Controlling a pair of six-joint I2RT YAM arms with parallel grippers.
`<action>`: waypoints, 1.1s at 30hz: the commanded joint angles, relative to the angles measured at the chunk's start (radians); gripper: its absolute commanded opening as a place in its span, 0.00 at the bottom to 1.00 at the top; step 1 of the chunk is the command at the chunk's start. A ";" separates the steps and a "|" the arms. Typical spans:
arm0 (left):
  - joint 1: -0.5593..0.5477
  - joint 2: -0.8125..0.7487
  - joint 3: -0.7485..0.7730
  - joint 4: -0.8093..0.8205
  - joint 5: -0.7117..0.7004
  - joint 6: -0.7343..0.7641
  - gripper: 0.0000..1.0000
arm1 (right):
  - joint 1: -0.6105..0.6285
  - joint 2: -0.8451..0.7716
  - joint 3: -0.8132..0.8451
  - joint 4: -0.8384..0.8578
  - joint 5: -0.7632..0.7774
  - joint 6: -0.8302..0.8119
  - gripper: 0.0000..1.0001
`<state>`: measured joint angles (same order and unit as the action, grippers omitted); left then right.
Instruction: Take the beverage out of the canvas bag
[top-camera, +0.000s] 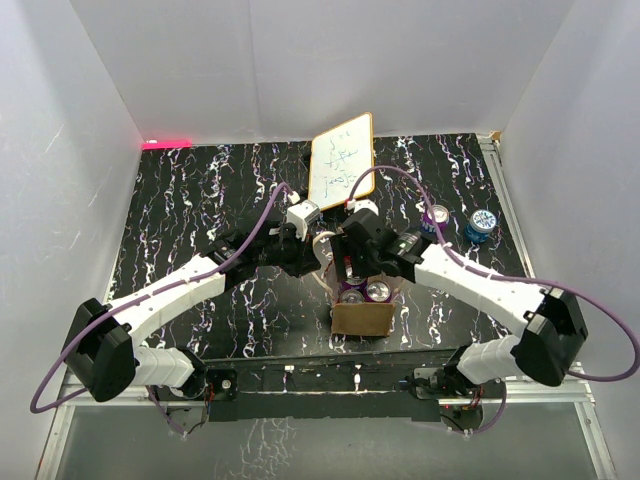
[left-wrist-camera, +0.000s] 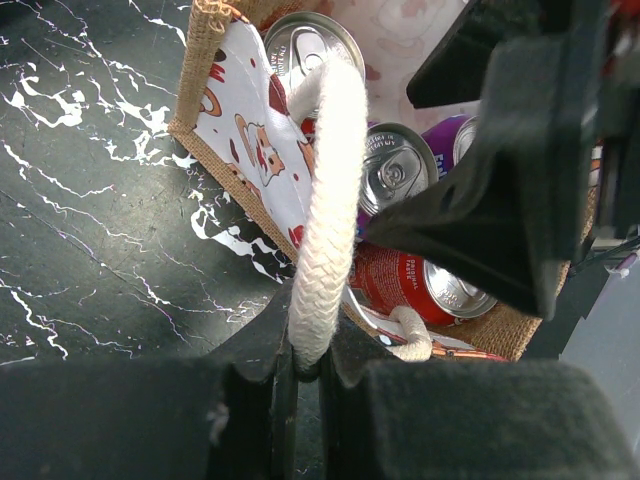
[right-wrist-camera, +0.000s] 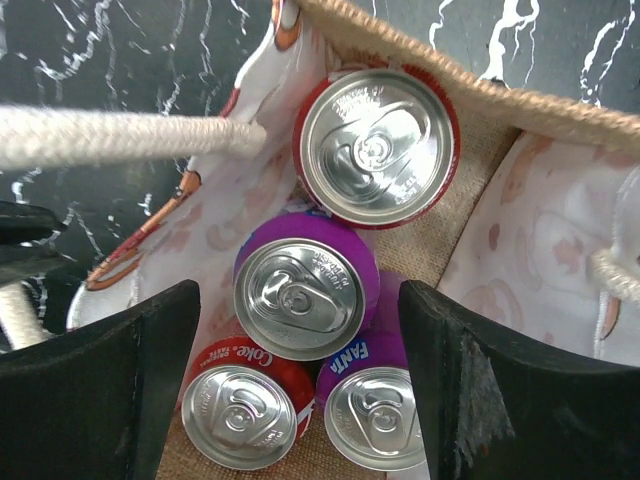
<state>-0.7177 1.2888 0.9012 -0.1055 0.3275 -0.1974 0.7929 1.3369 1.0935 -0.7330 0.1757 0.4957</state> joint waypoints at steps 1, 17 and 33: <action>0.003 -0.002 0.025 0.006 -0.037 0.021 0.00 | 0.055 0.036 0.060 -0.045 0.134 0.035 0.84; 0.003 0.007 0.027 0.004 -0.035 0.021 0.00 | 0.100 0.163 -0.015 0.030 0.219 0.079 0.82; 0.003 0.018 0.024 0.006 -0.044 0.021 0.00 | 0.109 0.157 -0.034 0.093 0.193 0.075 0.62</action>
<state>-0.7177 1.3025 0.9012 -0.1047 0.3218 -0.1974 0.8948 1.5249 1.0672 -0.7055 0.3527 0.5579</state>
